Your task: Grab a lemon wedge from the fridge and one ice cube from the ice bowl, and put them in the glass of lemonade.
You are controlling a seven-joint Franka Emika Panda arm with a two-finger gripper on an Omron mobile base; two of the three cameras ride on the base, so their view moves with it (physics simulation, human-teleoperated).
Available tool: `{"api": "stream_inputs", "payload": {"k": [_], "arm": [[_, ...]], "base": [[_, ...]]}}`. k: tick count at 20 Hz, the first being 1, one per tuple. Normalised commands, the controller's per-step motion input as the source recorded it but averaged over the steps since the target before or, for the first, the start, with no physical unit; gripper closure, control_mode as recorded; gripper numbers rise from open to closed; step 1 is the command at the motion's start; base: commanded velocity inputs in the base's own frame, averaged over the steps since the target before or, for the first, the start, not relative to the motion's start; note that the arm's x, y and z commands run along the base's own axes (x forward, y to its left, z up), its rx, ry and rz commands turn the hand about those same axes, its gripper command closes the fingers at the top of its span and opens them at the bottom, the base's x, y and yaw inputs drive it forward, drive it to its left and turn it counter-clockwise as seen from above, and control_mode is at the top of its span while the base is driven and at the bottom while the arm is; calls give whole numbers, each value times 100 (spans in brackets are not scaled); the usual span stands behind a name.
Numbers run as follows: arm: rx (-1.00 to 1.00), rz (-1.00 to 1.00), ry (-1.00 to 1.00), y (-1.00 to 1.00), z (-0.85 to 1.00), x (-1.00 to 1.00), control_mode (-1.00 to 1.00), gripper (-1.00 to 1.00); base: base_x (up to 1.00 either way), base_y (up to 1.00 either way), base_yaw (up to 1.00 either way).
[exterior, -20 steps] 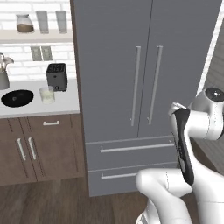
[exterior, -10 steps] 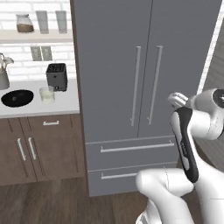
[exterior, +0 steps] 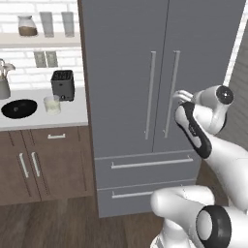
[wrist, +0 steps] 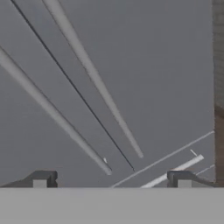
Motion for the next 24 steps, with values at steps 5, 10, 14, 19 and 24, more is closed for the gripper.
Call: {"api": "stream_inputs", "payload": {"k": [5,10,14,19,24], "arm": [[-26,0,31,-21,26,69,-100,-100],[-5,0,3,-4,0,11,-100,-100],[0,27,-20,-45,-37,6,-100,-100],[-1,30,-28,-10,-39,37,-100,-100],[-5,7,-5,4,-7,58,-100,-100]], "base": [[0,0,0],[0,0,0],[0,0,0],[0,0,0],[0,0,0]]}}
